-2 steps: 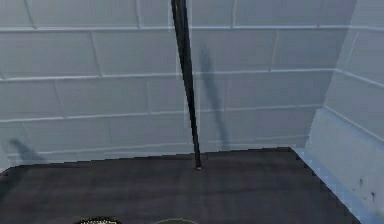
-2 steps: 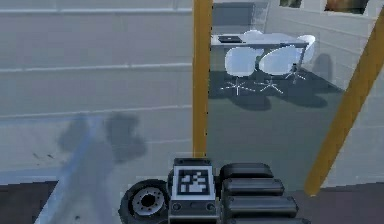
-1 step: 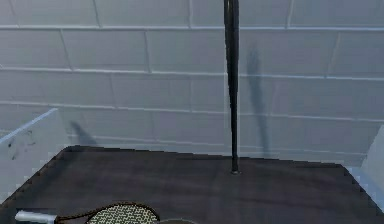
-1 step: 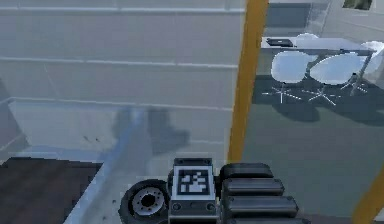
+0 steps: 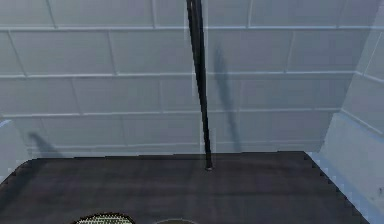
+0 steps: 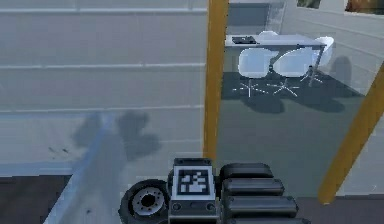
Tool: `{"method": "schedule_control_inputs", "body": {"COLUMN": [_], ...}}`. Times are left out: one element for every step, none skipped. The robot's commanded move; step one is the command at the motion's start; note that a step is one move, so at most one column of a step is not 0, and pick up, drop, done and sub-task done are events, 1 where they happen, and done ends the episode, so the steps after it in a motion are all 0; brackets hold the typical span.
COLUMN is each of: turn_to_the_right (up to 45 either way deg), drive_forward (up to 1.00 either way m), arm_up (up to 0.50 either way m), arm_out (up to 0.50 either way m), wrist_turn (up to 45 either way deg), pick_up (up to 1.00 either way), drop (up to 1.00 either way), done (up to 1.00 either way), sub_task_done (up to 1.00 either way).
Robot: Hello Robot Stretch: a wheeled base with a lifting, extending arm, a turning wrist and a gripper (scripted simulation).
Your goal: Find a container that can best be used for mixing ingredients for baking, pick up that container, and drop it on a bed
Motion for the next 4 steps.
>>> {"method": "schedule_control_inputs", "body": {"turn_to_the_right": [9.0, -45.0, -12.0, 0.0], "drive_forward": [0.00, 0.00, 0.00, 0.05], "arm_up": [0.00, 0.00, 0.00, 0.00], "arm_out": [0.00, 0.00, 0.00, 0.00], "wrist_turn": [0.0, 0.0, 0.0, 0.0], "pick_up": [0.00, 0.00, 0.00, 0.00], "drop": [0.00, 0.00, 0.00, 0.00], "done": [0.00, 0.00, 0.00, 0.00], "sub_task_done": [0.00, 0.00, 0.00, 0.00]}}
